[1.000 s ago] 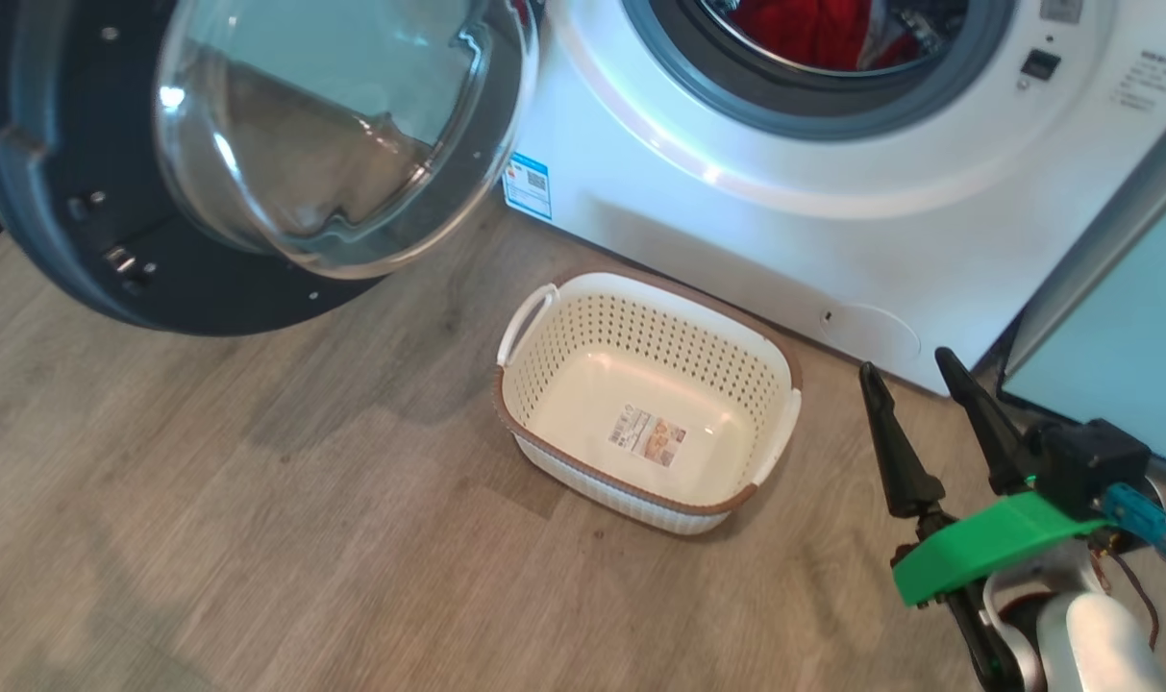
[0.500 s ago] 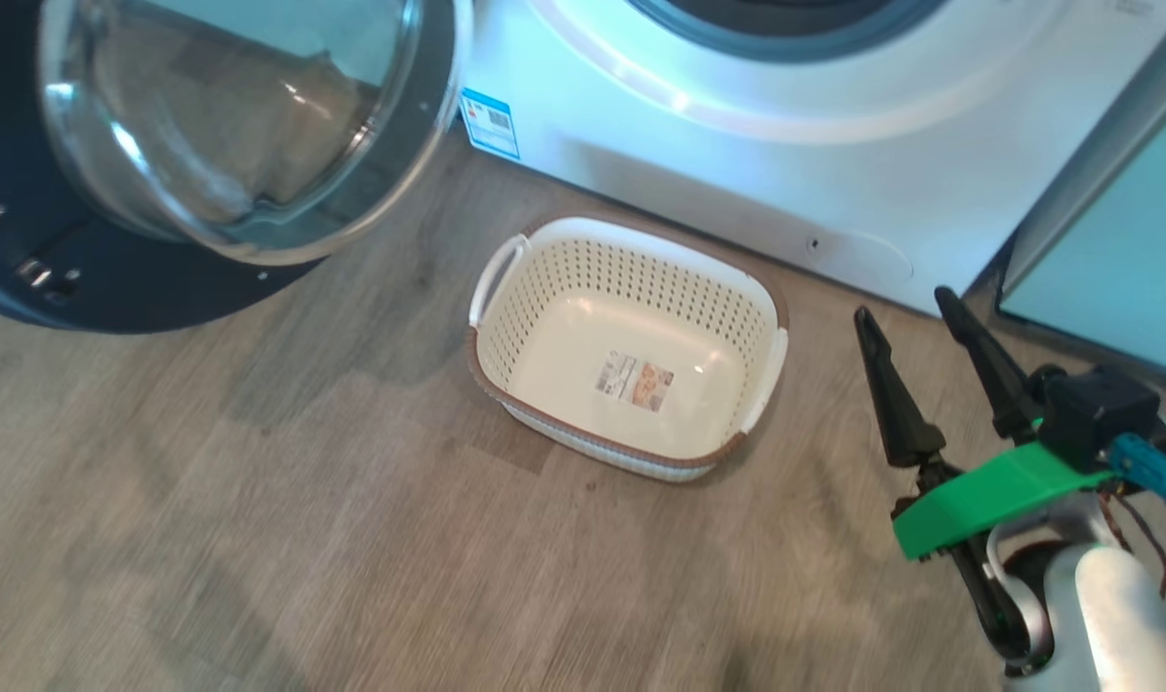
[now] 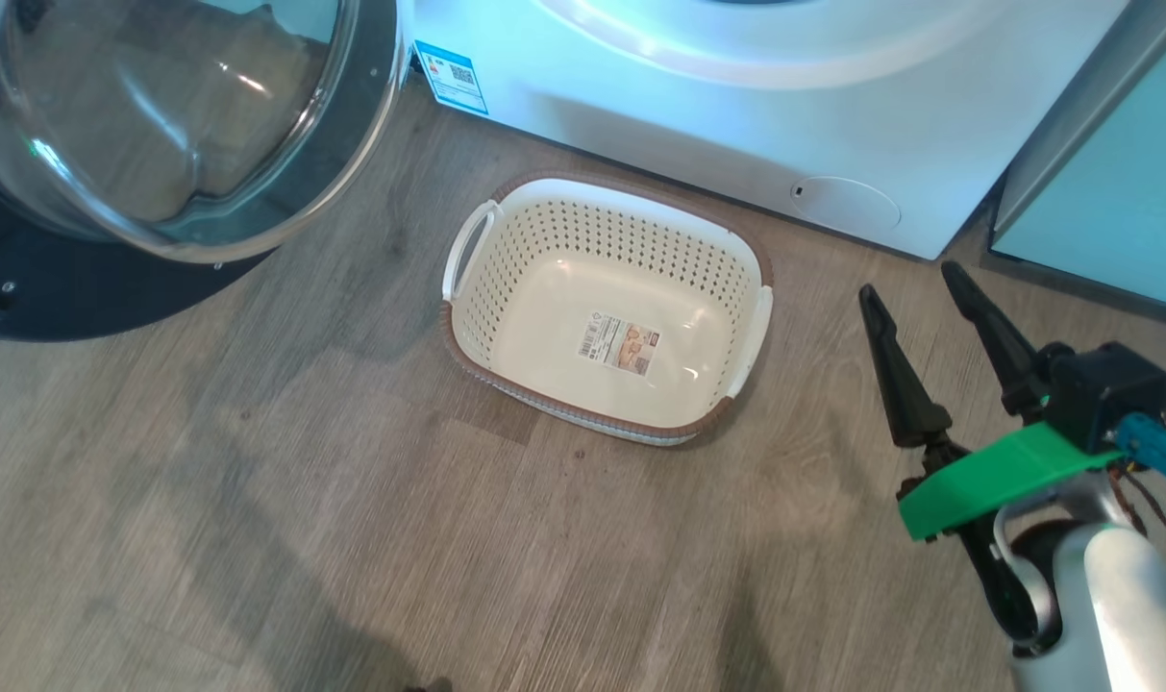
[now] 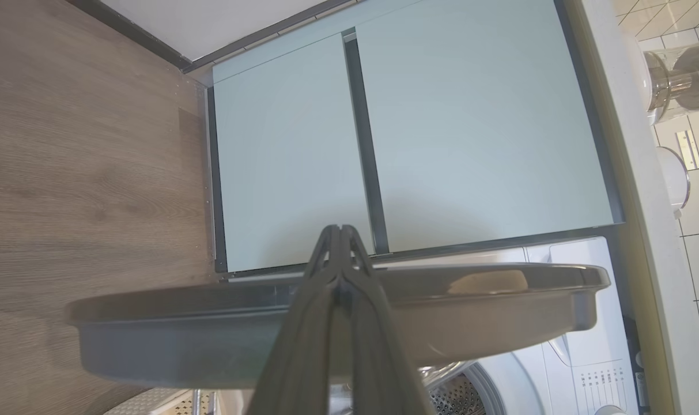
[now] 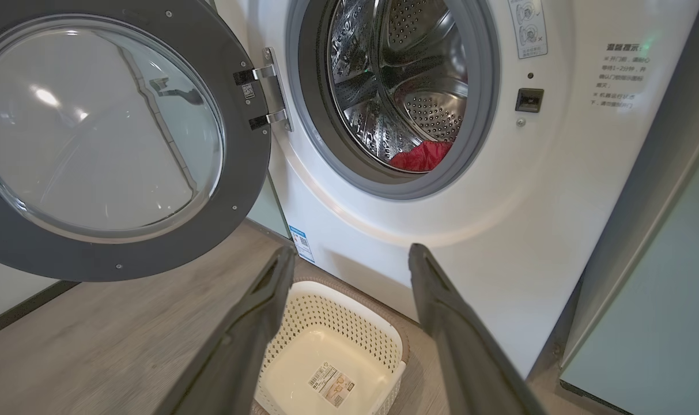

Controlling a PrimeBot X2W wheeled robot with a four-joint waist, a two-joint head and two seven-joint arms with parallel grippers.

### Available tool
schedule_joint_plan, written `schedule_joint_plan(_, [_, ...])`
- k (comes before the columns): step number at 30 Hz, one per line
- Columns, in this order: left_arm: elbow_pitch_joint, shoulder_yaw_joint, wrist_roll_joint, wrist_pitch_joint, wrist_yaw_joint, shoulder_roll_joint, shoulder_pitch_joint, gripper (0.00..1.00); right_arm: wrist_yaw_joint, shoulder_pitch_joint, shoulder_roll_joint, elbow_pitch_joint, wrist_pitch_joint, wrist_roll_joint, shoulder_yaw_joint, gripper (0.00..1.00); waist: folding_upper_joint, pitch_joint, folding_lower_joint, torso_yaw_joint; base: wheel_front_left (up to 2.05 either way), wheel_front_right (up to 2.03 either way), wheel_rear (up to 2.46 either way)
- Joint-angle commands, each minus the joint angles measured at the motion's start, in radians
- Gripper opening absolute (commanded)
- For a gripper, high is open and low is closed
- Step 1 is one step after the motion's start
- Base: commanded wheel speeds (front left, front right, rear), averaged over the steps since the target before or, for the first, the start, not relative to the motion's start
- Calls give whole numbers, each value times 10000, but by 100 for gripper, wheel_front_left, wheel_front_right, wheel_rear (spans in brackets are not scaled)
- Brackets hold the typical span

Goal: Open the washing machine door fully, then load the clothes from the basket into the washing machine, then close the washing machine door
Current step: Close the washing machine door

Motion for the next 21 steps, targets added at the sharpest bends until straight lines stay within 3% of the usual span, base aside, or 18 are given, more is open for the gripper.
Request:
schedule_joint_plan(1, [-221, 202, 90, 82, -92, 621, -400, 0, 0, -405, -46, -411, 28, -40, 238, 100, 0, 25, 0, -19, 0, 0, 0])
schedule_joint_plan(10, [216, 106, 64, 514, -327, 520, -488, 0, 0, -560, -76, -388, 47, 28, 289, 100, 0, 136, 0, -94, 0, 0, 0])
schedule_joint_plan(21, [-306, 488, -878, 2755, -468, 649, 30, 0, 0, -503, -24, -405, -3, 29, 115, 100, 0, 96, 0, 16, 0, 0, 0])
